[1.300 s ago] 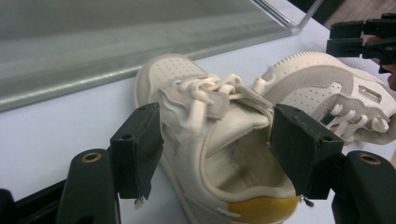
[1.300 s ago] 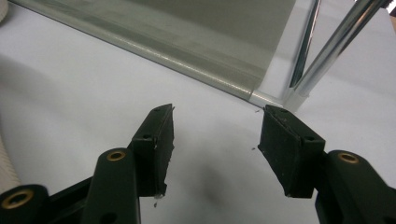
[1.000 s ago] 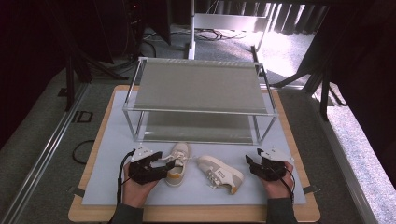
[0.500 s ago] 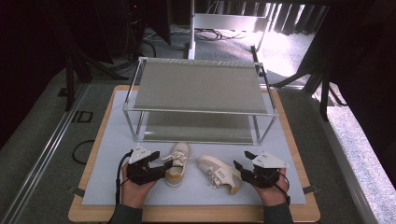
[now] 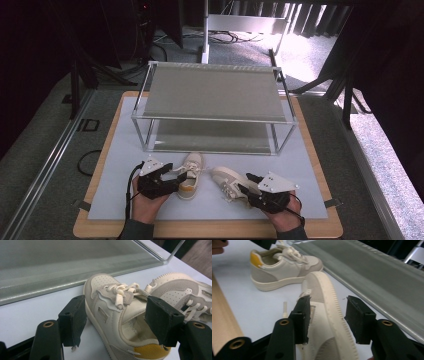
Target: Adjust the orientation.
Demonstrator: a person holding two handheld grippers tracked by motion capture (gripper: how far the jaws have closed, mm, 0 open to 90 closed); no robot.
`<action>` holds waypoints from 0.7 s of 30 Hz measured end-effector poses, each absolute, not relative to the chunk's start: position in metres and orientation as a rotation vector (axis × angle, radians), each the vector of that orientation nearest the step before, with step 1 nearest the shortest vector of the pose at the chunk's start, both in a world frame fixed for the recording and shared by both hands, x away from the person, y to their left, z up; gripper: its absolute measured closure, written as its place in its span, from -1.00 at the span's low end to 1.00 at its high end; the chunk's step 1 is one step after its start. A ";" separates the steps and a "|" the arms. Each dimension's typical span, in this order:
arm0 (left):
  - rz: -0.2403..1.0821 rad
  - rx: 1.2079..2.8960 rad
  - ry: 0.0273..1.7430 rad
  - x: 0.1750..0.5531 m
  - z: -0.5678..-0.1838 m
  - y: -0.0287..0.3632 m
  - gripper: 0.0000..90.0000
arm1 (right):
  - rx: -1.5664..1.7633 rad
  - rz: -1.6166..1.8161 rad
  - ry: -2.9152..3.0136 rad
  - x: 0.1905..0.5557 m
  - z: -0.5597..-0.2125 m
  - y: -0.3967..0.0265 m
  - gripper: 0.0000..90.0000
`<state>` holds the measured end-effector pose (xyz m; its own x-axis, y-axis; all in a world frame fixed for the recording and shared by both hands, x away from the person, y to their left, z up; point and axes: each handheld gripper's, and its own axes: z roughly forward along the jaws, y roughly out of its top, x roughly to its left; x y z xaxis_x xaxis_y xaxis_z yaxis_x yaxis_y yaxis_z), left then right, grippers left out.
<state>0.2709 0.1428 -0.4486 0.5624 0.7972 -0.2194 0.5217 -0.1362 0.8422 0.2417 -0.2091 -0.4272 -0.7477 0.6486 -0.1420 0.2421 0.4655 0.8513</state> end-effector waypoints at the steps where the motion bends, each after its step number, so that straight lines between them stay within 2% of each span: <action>1: 0.350 1.805 1.085 0.271 -0.448 0.142 -0.26 | 0.734 1.213 2.277 0.241 -0.428 -0.209 0.23; 5: 0.350 1.805 1.079 0.271 -0.449 0.141 -0.26 | 0.703 1.200 2.306 0.238 -0.431 -0.206 0.15; 12: 0.340 1.818 1.078 0.271 -0.451 0.139 -0.26 | 0.647 1.123 2.342 0.233 -0.440 -0.196 -0.16; 21: 0.337 1.819 1.082 0.271 -0.453 0.139 -0.26 | 0.635 1.088 2.330 0.239 -0.440 -0.197 -0.20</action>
<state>0.2713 0.1391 -0.4529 0.5687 0.7929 -0.2189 0.5288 -0.1486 0.8357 0.2390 -0.1971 -0.4405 -0.7729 0.5910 -0.2308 0.2026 0.5745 0.7930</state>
